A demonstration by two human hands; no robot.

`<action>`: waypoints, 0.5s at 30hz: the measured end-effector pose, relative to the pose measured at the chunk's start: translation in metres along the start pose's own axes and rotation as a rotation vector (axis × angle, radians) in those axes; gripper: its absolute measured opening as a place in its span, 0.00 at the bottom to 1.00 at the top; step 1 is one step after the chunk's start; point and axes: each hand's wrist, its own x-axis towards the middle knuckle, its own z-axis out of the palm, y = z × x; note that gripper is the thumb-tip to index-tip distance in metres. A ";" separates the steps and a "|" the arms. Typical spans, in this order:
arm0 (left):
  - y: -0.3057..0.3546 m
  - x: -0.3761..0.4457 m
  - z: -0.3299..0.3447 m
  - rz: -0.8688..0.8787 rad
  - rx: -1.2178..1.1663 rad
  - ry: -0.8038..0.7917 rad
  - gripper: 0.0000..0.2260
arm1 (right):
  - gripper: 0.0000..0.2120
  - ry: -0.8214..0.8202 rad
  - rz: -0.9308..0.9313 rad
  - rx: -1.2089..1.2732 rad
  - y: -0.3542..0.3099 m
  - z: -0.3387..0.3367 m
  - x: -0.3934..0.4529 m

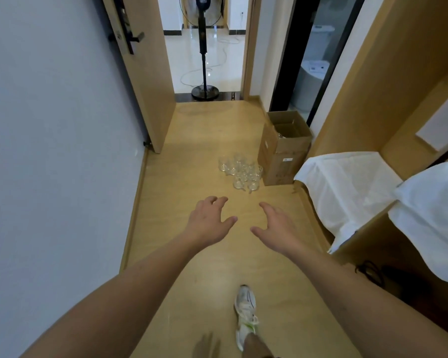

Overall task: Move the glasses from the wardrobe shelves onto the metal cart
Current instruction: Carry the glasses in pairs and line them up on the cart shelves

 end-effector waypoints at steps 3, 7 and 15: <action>-0.005 0.048 -0.007 0.005 0.044 -0.016 0.31 | 0.38 -0.009 0.018 0.006 0.002 0.001 0.052; -0.008 0.102 -0.012 0.004 0.122 -0.051 0.33 | 0.39 -0.027 0.045 0.024 0.007 -0.002 0.115; -0.009 0.232 -0.024 -0.025 0.201 -0.133 0.35 | 0.42 -0.126 0.067 0.014 0.010 -0.021 0.248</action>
